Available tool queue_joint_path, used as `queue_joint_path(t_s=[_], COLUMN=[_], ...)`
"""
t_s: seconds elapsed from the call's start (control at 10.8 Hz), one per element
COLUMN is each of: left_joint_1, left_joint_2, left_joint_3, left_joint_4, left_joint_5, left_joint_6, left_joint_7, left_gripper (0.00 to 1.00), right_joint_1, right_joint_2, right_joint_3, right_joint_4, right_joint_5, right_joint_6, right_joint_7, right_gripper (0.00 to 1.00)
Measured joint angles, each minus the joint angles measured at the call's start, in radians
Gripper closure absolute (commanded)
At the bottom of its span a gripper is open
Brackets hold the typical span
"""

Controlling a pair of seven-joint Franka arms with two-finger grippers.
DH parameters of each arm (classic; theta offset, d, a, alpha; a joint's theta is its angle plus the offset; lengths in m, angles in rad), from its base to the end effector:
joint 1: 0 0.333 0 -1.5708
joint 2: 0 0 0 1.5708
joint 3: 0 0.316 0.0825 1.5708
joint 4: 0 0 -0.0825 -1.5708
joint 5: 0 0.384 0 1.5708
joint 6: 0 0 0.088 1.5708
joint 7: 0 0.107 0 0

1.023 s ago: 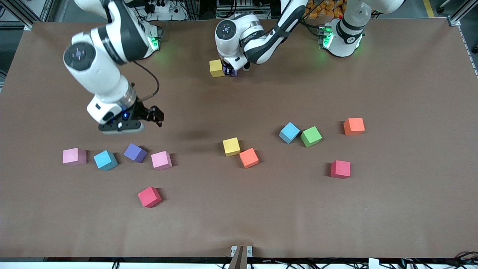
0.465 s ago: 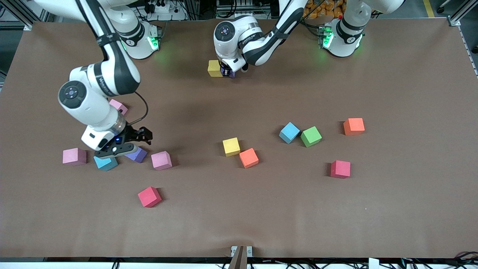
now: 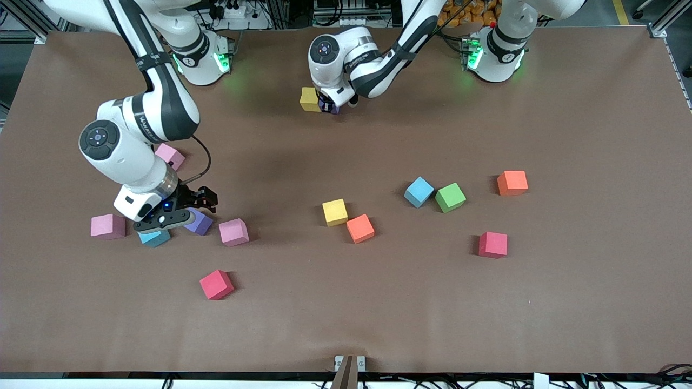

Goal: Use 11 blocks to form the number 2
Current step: 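Open the left gripper on the purple cube while the right gripper moves away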

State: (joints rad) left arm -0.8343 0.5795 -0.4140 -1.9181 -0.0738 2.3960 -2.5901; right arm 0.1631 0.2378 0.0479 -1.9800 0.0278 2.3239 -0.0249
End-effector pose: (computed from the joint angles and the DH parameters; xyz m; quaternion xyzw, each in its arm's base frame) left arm 0.2058 -0.5865 0.2072 -0.7404 -0.6576 0.1174 0.0742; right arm 0.5962 0.1271 0.3581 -0.9926 -0.1076 -0.0514 0.0211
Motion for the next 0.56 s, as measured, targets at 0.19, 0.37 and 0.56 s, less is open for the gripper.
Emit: queue_joint_path(t_s=[0.19, 0.37, 0.56], left_joint_1=[-0.002, -0.003, -0.003], left_joint_2=[0.002, 0.001, 0.001], left_joint_3=[0.000, -0.001, -0.002], left_joint_4=[0.001, 0.005, 0.007], left_joint_5=[0.000, 0.000, 0.000], left_joint_6=[0.000, -0.001, -0.008], left_joint_7=[0.002, 0.003, 0.004], left_gripper=[0.00, 0.00, 0.00], right_joint_1=[0.000, 0.000, 0.000], right_joint_2=[0.002, 0.005, 0.006], right_joint_3=[0.001, 0.004, 0.005], right_joint_4=[0.002, 0.007, 0.007], right_joint_5=[0.000, 0.000, 0.000], right_joint_6=[0.000, 0.000, 0.000], right_joint_7=[0.000, -0.001, -0.001], right_gripper=[0.00, 0.00, 0.00])
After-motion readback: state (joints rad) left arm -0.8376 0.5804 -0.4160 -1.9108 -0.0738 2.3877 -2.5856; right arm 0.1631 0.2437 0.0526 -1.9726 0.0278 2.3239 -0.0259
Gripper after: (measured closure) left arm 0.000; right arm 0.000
